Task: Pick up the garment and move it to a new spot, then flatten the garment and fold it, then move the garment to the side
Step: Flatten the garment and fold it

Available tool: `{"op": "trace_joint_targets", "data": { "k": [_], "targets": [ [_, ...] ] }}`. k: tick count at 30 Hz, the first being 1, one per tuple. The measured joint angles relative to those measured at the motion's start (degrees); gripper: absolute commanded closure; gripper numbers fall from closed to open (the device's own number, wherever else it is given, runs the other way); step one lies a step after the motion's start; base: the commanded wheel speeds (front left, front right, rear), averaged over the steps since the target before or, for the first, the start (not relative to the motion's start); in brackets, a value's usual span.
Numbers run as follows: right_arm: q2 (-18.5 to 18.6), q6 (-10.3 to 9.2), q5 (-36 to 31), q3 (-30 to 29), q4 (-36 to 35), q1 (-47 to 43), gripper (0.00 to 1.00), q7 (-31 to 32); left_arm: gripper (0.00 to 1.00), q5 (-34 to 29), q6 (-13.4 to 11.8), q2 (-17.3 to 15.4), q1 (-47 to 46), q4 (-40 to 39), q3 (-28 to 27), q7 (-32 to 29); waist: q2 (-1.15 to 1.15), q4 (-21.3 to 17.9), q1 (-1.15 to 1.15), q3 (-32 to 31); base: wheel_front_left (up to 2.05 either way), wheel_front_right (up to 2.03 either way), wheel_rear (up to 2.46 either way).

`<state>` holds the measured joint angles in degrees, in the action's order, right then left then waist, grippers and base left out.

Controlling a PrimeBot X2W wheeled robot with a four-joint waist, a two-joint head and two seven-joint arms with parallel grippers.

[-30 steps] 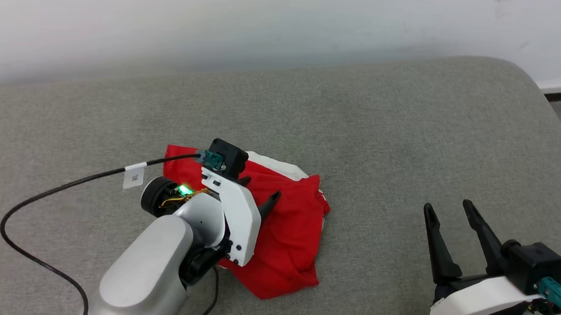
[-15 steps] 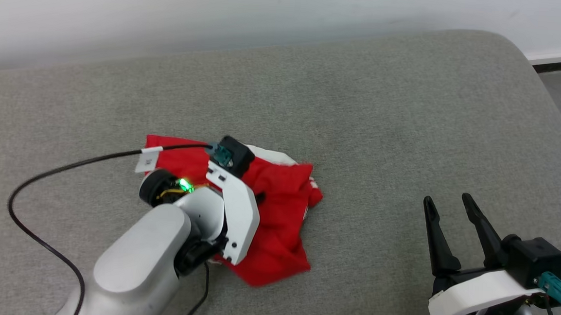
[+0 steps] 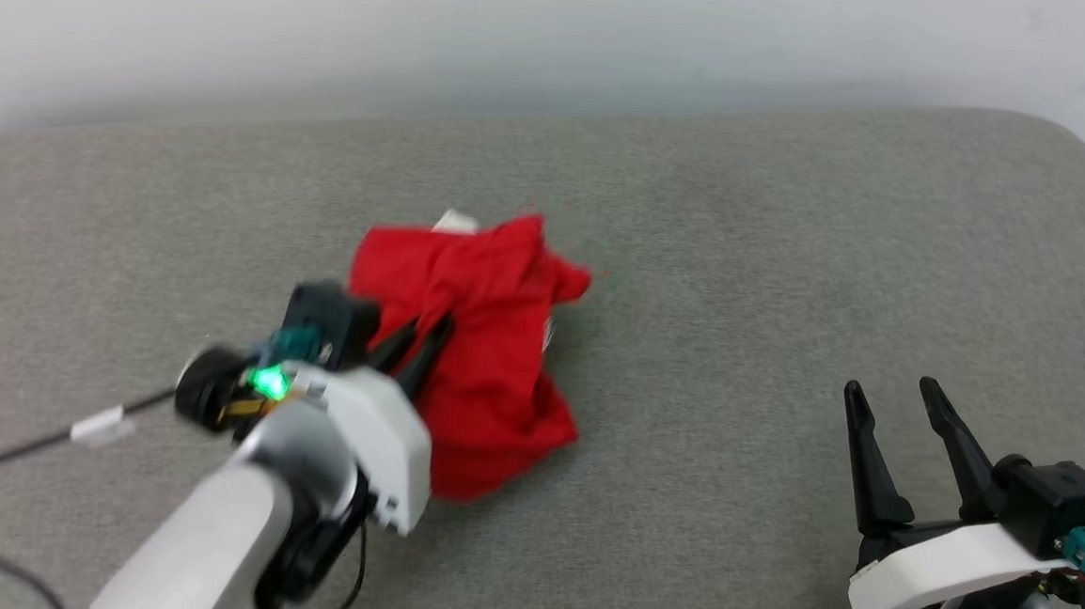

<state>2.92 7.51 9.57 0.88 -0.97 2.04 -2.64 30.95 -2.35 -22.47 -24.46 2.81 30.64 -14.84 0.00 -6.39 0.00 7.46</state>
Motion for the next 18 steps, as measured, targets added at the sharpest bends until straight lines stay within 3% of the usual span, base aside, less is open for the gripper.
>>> {"op": "trace_joint_targets", "data": {
  "k": [3, 7, 17, 18],
  "targets": [
    [0.01, 0.00, -0.13, 0.09, -0.25, -0.15, 0.00, 0.53, 1.00, 0.80, -2.56, -1.59, 6.98, -3.31, -0.43, 0.04, 0.00, 1.47, 0.00, -0.39, 0.00, 0.00, 0.00],
    [0.02, -0.01, -0.56, 0.21, -0.56, -0.35, 0.00, 1.19, 1.00, 2.26, -3.81, -1.42, 15.19, -4.68, 1.93, -1.15, 0.00, 3.19, 0.00, -0.99, 0.00, 0.00, 0.00],
    [0.01, -0.01, -1.00, 1.07, -1.34, -0.92, 0.00, 2.47, 1.00, 5.03, -2.69, 4.20, 22.10, -0.42, 8.27, -1.05, 0.00, 4.35, 0.00, -3.31, 0.00, 0.00, 0.00],
    [0.01, 0.00, -1.01, 1.09, -1.42, -0.94, 0.00, 2.65, 0.63, 4.88, -2.59, 4.50, 22.09, 0.12, 8.50, -1.01, 0.00, 4.34, 0.00, -3.53, 0.00, 0.00, 0.00]
  ]
}}
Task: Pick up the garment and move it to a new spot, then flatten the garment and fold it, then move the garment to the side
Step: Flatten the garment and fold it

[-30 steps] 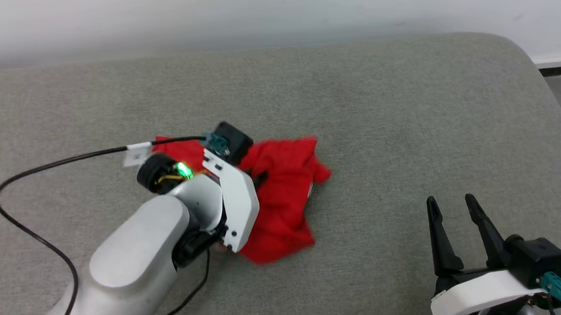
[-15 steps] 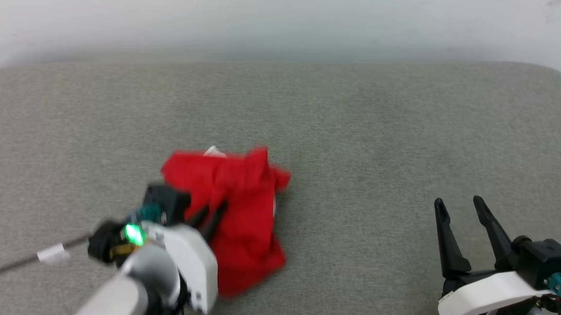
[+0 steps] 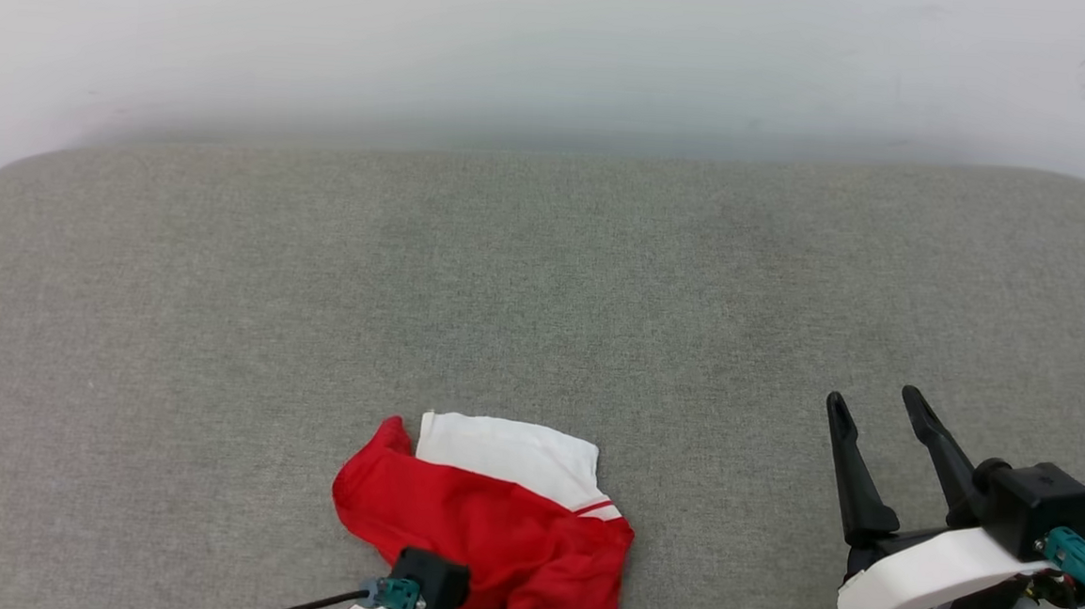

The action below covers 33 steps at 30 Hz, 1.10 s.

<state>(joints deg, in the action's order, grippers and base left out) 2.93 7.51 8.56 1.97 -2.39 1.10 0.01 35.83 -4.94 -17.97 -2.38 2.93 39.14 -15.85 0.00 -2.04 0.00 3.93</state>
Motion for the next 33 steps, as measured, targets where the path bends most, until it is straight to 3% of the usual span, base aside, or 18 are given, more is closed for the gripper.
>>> {"op": "trace_joint_targets", "data": {
  "k": [1, 2, 11, 18, 22, 28, 30, 33],
  "targets": [
    [0.00, 0.00, -0.01, 0.05, -0.12, -0.07, 0.00, 0.03, 0.02, 0.00, 0.24, 0.33, -0.01, 0.37, 0.13, 0.62, 0.00, -0.01, 0.00, -0.21, 0.00, 0.00, 0.00],
    [0.00, -0.01, -0.02, 0.10, -0.23, -0.27, 0.00, 0.11, 0.00, -0.41, 0.22, 0.56, -0.14, 0.47, 0.05, 1.66, 0.00, -0.03, 0.00, -0.44, 0.00, 0.00, 0.00],
    [0.00, 0.00, -0.01, 0.02, -0.73, -1.76, 0.00, 0.87, 0.00, -3.42, -0.30, 0.74, -3.67, -2.64, -1.85, 7.81, 0.00, -0.46, 0.00, -2.53, 0.00, 0.00, 0.00],
    [0.00, 0.00, 0.45, -0.31, -1.12, -1.97, 0.00, 0.89, 0.00, -3.96, 0.12, -1.48, -9.06, -3.66, -3.81, 6.12, 0.00, -0.67, 0.00, -2.20, 0.00, 0.00, 0.00],
    [0.00, -0.01, 0.44, -0.19, -1.43, -1.46, 0.00, 0.97, 0.00, -3.14, 2.54, -2.61, -15.27, -1.22, -4.37, 2.31, 0.00, -0.73, 0.00, -0.71, 0.00, 0.00, 0.00],
    [0.01, 0.00, 0.43, 0.07, -1.72, 0.47, 0.00, 0.71, 0.00, -1.00, 8.55, -3.43, -25.55, 6.25, -2.89, -6.41, 0.00, -1.44, 0.00, 3.33, 0.00, 0.00, 0.00],
    [0.00, 0.00, 0.48, 0.53, -1.34, 1.90, 0.00, 0.20, 0.00, 0.09, 11.24, -3.53, -31.94, 11.61, 0.57, -12.65, 0.00, -2.07, 0.00, 6.57, 0.00, 0.00, 0.00],
    [0.00, 0.00, 0.91, 0.82, -0.64, 2.64, 0.00, -0.54, 0.00, 1.18, 12.02, -4.09, -34.79, 14.72, 3.80, -16.60, 0.00, -2.78, 0.00, 8.63, 0.00, 0.00, 0.00]
  ]
}}
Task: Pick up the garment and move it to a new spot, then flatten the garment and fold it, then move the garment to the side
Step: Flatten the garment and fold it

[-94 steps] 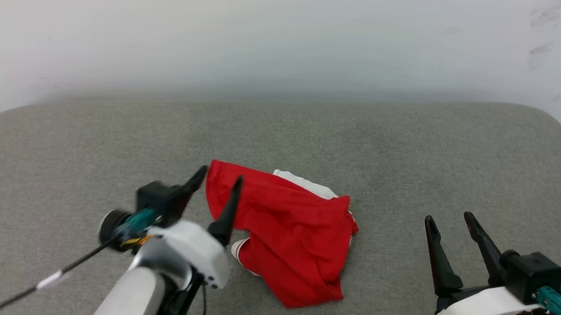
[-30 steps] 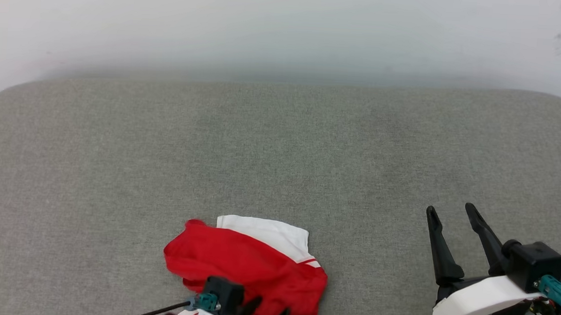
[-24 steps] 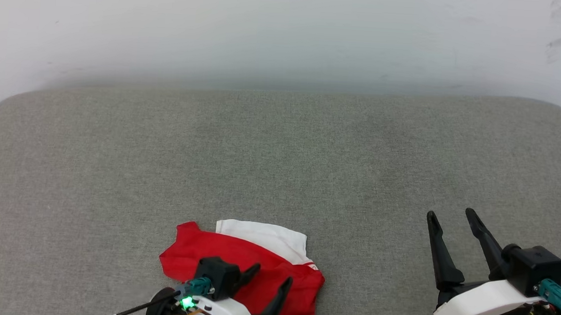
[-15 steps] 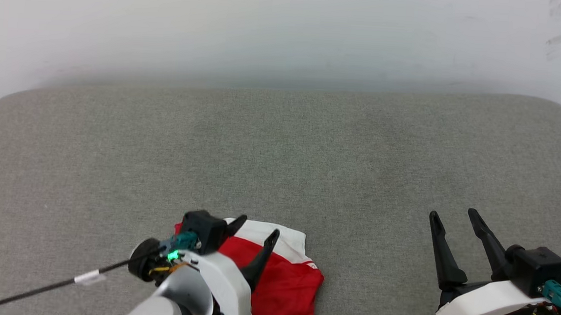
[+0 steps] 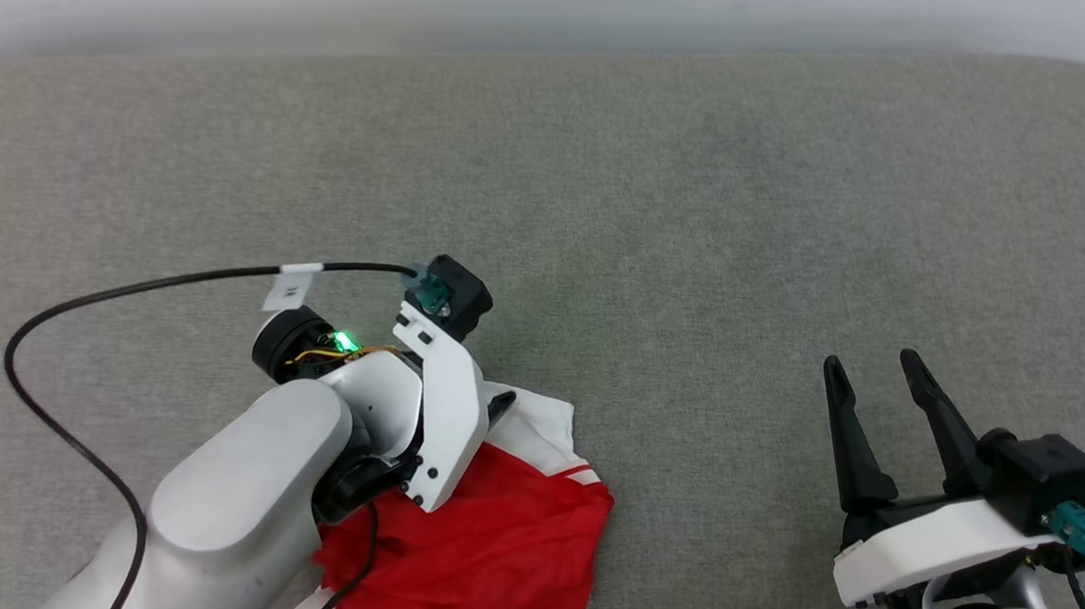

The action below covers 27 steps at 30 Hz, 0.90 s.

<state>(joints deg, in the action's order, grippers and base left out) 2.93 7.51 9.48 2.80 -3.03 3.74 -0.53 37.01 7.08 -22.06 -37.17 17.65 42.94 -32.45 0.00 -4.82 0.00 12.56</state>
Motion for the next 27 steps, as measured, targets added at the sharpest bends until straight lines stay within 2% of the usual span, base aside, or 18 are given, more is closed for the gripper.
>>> {"op": "trace_joint_targets", "data": {
  "k": [10, 11, 12, 13, 16, 23, 27],
  "targets": [
    [0.00, 0.00, 0.59, 0.35, 2.16, 1.92, 0.00, -1.49, 0.00, 3.41, 0.31, -2.04, -6.17, 5.27, 12.78, -5.75, 0.00, -2.17, 0.00, 2.47, 0.00, 0.00, 0.00],
    [0.00, 0.00, 0.67, 0.38, 2.32, 1.92, 0.00, -1.53, 0.13, 4.01, 0.30, -2.12, -6.66, 5.73, 13.52, -5.77, 0.00, -2.22, 0.00, 2.45, 0.00, 0.00, 0.00],
    [0.00, 0.00, 0.71, 0.37, 2.48, 1.93, 0.00, -1.54, 0.62, 4.56, 0.30, -2.16, -6.98, 6.12, 14.23, -5.56, 0.00, -2.29, 0.00, 2.42, 0.00, 0.00, 0.00],
    [0.00, 0.00, 0.80, 0.40, 2.63, 1.94, 0.00, -1.55, 1.00, 4.75, 0.25, -2.18, -7.28, 6.38, 14.96, -4.88, 0.00, -2.36, 0.00, 2.38, 0.00, 0.00, 0.00],
    [0.00, -0.01, 1.11, 0.41, 2.86, 2.20, 0.00, -1.64, 1.00, 5.25, 0.32, -1.66, -8.00, 7.42, 16.44, -1.31, 0.00, -2.44, 0.00, 2.18, 0.00, 0.00, 0.00],
    [0.00, 0.00, 1.15, 0.33, 3.31, 2.10, 0.00, -1.44, 1.00, 2.71, 0.41, 3.23, -11.91, 8.42, 15.72, 12.33, 0.00, -2.10, 0.00, 0.50, 0.00, 0.00, 0.00],
    [0.00, -0.01, 1.27, 0.27, 3.27, 1.71, 0.00, -1.00, 1.00, 1.04, -2.02, 4.50, -14.29, 8.01, 12.72, 19.68, 0.00, -1.65, 0.00, -0.56, 0.00, 0.00, 0.00]
  ]
}}
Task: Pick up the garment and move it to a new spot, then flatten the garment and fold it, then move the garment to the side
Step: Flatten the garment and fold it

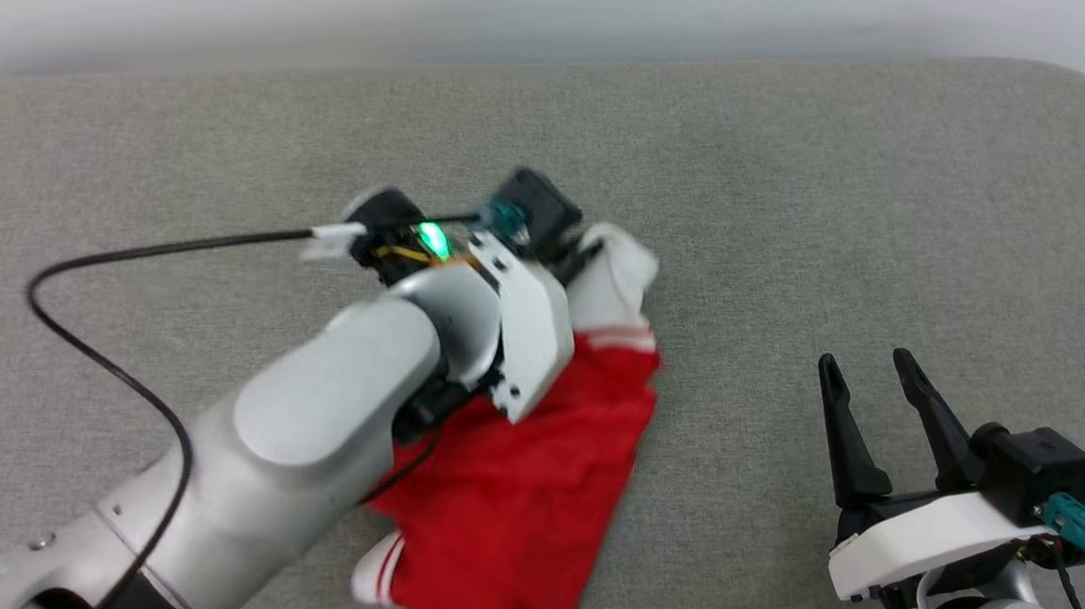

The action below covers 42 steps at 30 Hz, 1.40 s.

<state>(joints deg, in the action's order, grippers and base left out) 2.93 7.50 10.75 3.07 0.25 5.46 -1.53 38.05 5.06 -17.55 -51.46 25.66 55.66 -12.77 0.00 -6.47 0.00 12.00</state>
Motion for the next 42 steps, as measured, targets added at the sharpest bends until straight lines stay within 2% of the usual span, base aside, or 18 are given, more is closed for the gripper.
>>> {"op": "trace_joint_targets", "data": {
  "k": [3, 7, 11, 14, 18, 19, 20, 26, 32, 38, 42],
  "targets": [
    [0.00, 0.01, 0.10, -0.18, -0.15, -0.24, 0.00, 0.12, 1.00, 0.01, -2.71, -0.94, -1.04, -0.45, -3.38, 4.08, 0.00, 0.49, 0.00, -0.39, 0.00, 0.00, 0.00],
    [0.00, 0.01, 0.35, -0.46, -0.40, -0.86, 0.00, 0.37, 1.00, 2.68, -6.34, -5.68, 0.15, 0.02, -8.51, 6.08, 0.00, 1.18, 0.00, -0.41, 0.00, 0.00, 0.00],
    [0.00, 0.01, 0.49, -0.51, -0.60, -0.88, 0.00, 0.55, 1.00, 6.54, -9.17, -10.84, 5.84, 1.91, -12.91, 7.06, 0.00, 1.71, 0.00, 0.05, 0.00, 0.00, 0.00],
    [0.00, 0.01, 0.51, -0.62, -0.55, -0.90, 0.00, 0.56, 1.00, 10.22, -11.46, -13.02, 11.15, 3.74, -15.92, 7.68, 0.00, 2.18, 0.00, 0.39, 0.00, 0.00, 0.00],
    [0.00, 0.01, 0.48, -0.87, -0.51, -0.87, 0.00, 0.63, 1.00, 13.34, -11.66, -13.23, 17.64, 4.42, -16.84, 8.32, 0.00, 2.96, 0.00, 0.62, 0.00, 0.00, 0.00],
    [0.00, 0.00, 0.44, -0.93, -0.52, -0.86, 0.00, 0.68, 0.86, 13.88, -11.60, -12.85, 18.31, 4.33, -17.08, 9.00, 0.00, 3.20, 0.00, 0.69, 0.00, 0.00, 0.00],
    [0.00, 0.01, 0.33, -1.05, -0.55, -0.80, 0.00, 0.81, 0.00, 14.23, -11.54, -12.44, 18.60, 4.21, -17.37, 10.00, 0.00, 3.46, 0.00, 0.74, 0.00, 0.00, 0.00],
    [0.00, 0.01, -0.25, -1.21, -0.81, -0.77, 0.00, 1.55, 0.00, 12.88, -13.11, -11.10, 20.02, 1.79, -19.31, 19.50, 0.00, 4.36, 0.00, -0.66, 0.00, 0.00, 0.00],
    [0.00, 0.00, -0.58, -1.11, -0.92, -2.33, 0.00, 2.38, 0.00, 10.89, -16.81, -10.51, 24.61, -3.52, -19.79, 25.07, 0.00, 4.66, 0.00, -3.75, 0.00, 0.00, 0.00],
    [0.00, 0.01, -0.77, -0.97, -1.77, -3.71, 0.00, 3.50, 0.00, 9.96, -20.01, -10.85, 30.50, -10.78, -19.08, 25.70, 0.00, 4.84, -0.01, -6.96, 0.00, 0.00, 0.00],
    [0.00, 0.01, -0.92, -1.02, -2.33, -4.66, 0.00, 4.11, 0.00, 10.33, -20.61, -12.51, 33.94, -15.36, -15.91, 20.07, 0.00, 4.70, -0.01, -8.28, 0.00, 0.00, 0.00]
  ]
}}
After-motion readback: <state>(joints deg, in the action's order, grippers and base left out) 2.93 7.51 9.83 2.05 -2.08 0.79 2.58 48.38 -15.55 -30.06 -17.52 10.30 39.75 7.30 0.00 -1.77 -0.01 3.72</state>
